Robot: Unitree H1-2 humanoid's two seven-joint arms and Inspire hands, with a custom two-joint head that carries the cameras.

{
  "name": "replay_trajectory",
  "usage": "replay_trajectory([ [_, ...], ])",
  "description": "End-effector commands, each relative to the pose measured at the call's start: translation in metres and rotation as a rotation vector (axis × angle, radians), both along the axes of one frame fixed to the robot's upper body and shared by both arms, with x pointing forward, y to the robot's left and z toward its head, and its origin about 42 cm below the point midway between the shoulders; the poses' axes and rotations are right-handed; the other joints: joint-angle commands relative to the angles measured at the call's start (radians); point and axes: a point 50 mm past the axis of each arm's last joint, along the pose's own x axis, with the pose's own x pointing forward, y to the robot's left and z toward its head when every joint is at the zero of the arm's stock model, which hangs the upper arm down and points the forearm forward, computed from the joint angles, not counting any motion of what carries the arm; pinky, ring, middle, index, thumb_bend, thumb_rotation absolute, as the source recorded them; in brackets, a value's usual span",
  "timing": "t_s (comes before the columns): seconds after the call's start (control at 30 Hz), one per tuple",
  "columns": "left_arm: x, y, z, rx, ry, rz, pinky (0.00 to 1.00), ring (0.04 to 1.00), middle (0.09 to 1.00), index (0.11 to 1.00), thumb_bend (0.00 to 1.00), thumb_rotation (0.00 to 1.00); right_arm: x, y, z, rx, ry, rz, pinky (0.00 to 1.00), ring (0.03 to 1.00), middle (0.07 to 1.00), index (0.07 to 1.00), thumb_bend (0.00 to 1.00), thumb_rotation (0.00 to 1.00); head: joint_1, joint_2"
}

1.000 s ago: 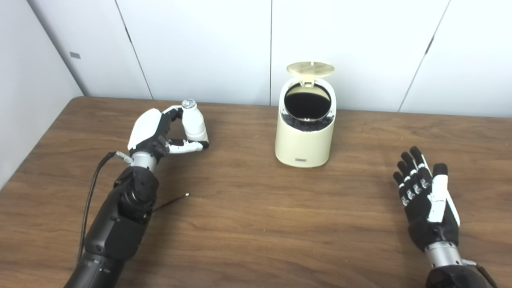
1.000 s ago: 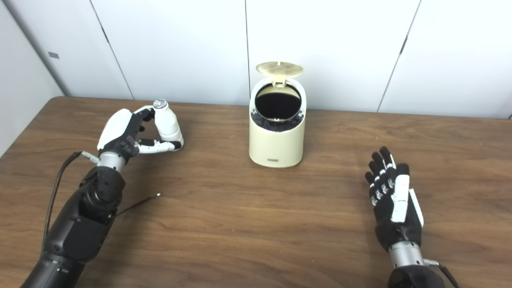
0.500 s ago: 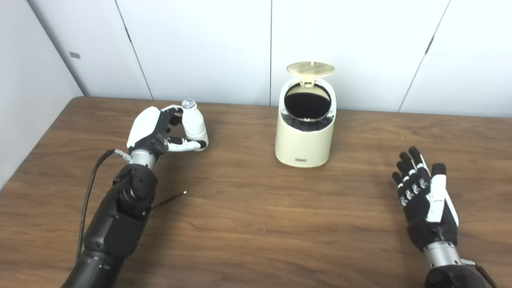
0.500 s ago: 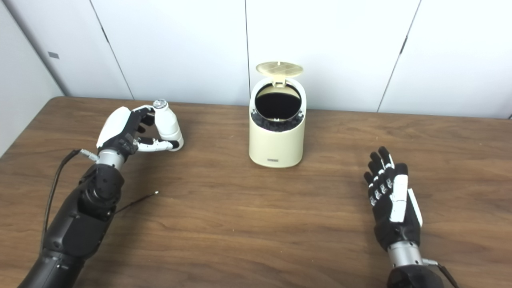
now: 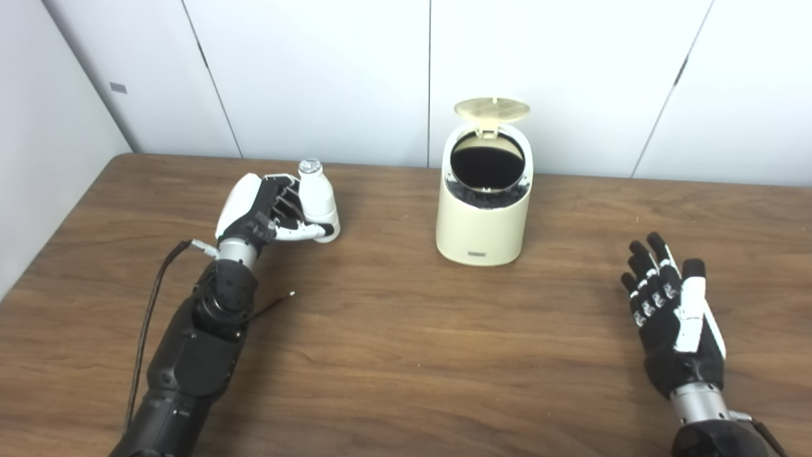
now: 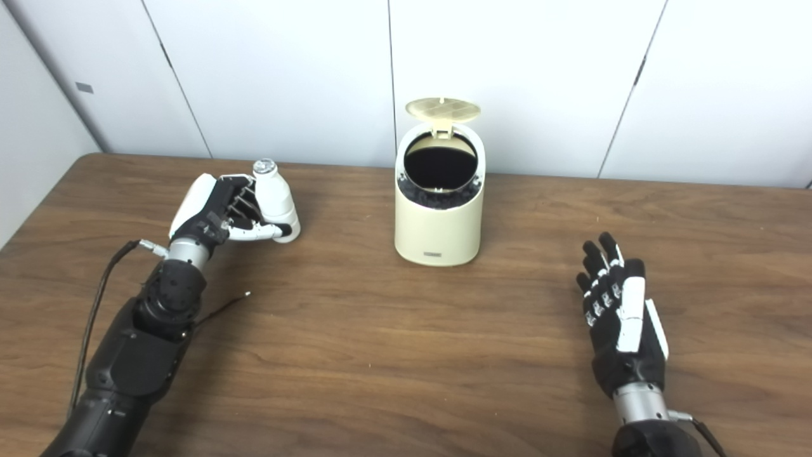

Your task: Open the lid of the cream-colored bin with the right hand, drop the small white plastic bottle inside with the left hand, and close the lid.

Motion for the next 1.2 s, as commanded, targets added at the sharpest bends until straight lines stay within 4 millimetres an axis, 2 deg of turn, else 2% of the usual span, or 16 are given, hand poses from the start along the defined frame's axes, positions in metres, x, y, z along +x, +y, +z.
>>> replay_trajectory([
  [0.0, 0.012, -0.002, 0.027, -0.016, -0.104, -0.019, 0.3, 0.381, 0.443, 0.535, 0.52, 0.0, 0.006, 0.001, 0.017, -0.006, -0.087, -0.002, 0.98, 0.991, 0.949, 0.968, 0.63, 0.99, 0.0, 0.003],
  [0.1, 0.013, -0.004, 0.026, -0.036, -0.104, -0.028, 0.25, 0.33, 0.423, 0.534, 0.51, 0.0, 0.007, 0.0, 0.017, -0.002, -0.087, -0.002, 0.97, 0.986, 0.944, 0.963, 0.63, 0.97, 0.0, 0.003],
  [0.27, 0.013, -0.008, 0.027, -0.026, -0.127, -0.048, 0.32, 0.395, 0.441, 0.517, 0.51, 0.0, 0.007, -0.001, 0.017, 0.004, -0.085, -0.008, 0.96, 0.983, 0.941, 0.958, 0.63, 0.95, 0.006, 0.004],
  [0.53, 0.008, -0.013, 0.041, 0.04, -0.188, -0.073, 0.33, 0.395, 0.446, 0.516, 0.51, 0.0, 0.008, -0.001, 0.014, 0.003, -0.074, -0.003, 0.95, 0.978, 0.942, 0.959, 0.62, 0.97, 0.005, 0.003],
  [0.63, 0.003, -0.017, 0.049, 0.059, -0.245, -0.091, 0.31, 0.379, 0.434, 0.526, 0.51, 0.0, 0.007, 0.0, 0.014, 0.009, -0.066, -0.005, 0.97, 0.98, 0.941, 0.959, 0.62, 0.97, -0.012, 0.0],
  [0.87, -0.015, -0.042, 0.076, 0.029, -0.352, -0.122, 0.24, 0.316, 0.403, 0.529, 0.51, 0.0, 0.007, -0.002, 0.011, -0.002, -0.061, -0.003, 0.98, 0.981, 0.93, 0.959, 0.61, 0.97, -0.02, -0.004],
  [1.17, -0.026, -0.078, 0.116, 0.049, -0.468, -0.195, 0.25, 0.319, 0.408, 0.532, 0.51, 0.0, 0.007, -0.003, 0.01, -0.009, -0.054, -0.006, 0.98, 0.977, 0.931, 0.955, 0.62, 0.96, -0.021, -0.006],
])
